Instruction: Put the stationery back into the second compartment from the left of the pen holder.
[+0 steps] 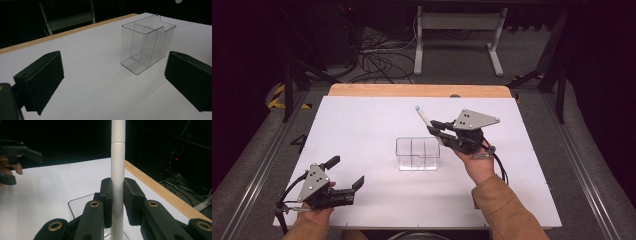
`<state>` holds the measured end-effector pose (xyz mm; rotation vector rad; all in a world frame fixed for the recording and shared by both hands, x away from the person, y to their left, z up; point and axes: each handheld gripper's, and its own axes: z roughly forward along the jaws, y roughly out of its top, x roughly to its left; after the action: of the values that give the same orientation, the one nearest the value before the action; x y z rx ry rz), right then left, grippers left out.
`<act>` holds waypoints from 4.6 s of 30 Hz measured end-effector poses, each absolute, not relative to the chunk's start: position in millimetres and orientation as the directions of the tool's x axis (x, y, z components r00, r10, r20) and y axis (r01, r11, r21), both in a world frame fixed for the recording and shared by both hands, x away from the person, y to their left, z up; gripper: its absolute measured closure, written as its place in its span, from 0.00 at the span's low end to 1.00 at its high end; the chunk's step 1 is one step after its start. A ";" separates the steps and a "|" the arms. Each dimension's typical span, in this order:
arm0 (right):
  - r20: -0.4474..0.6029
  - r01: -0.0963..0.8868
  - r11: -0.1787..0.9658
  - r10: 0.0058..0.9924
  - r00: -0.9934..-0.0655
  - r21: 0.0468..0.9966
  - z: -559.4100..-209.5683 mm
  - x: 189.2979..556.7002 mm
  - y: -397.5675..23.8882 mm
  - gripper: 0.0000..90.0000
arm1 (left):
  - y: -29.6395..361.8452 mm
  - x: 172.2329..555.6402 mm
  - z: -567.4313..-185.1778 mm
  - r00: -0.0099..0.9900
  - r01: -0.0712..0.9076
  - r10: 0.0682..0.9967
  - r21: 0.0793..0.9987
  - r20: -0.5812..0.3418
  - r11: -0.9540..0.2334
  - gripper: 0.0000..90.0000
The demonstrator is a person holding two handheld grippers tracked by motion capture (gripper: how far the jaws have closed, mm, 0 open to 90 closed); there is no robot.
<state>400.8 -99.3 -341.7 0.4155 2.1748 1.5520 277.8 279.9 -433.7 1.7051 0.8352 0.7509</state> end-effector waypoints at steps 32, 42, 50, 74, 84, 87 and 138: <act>-0.062 0.054 0.234 0.459 -0.886 0.971 -381.3 419.2 -57.3 0.87 | 280.2 277.4 -433.9 0.560 0.168 0.825 0.964 0.078 -0.205 0.03; -0.010 0.102 0.223 0.450 -0.893 0.969 -392.3 422.1 -55.1 0.87 | 280.1 278.0 -434.4 0.561 0.172 0.824 0.964 0.073 -0.202 0.03; 0.024 0.140 0.228 0.447 -0.894 0.964 -399.3 420.6 -55.5 0.87 | 279.9 278.0 -434.3 0.561 0.172 0.825 0.964 0.073 -0.202 0.03; -0.024 0.145 0.305 0.488 -0.872 0.941 -413.1 408.3 -61.5 0.82 | 279.7 278.0 -434.1 0.561 0.171 0.825 0.964 0.075 -0.204 0.03; -0.024 0.131 0.246 0.540 -0.841 0.960 -393.8 403.2 -75.1 0.21 | 279.5 278.0 -434.2 0.559 0.172 0.825 0.963 0.079 -0.208 0.03; -0.030 0.122 0.240 0.546 -0.837 0.963 -384.8 401.1 -81.1 0.18 | 279.7 277.9 -434.3 0.559 0.172 0.826 0.964 0.075 -0.204 0.03; -0.085 0.122 0.284 0.620 -0.780 0.951 -419.6 340.7 -201.6 0.00 | 279.9 275.9 -432.4 0.550 0.172 0.832 0.964 0.077 -0.203 0.03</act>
<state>340.7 -201.6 -419.6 0.6654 2.1169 1.5086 275.9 279.9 -432.4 1.6966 0.8485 0.7562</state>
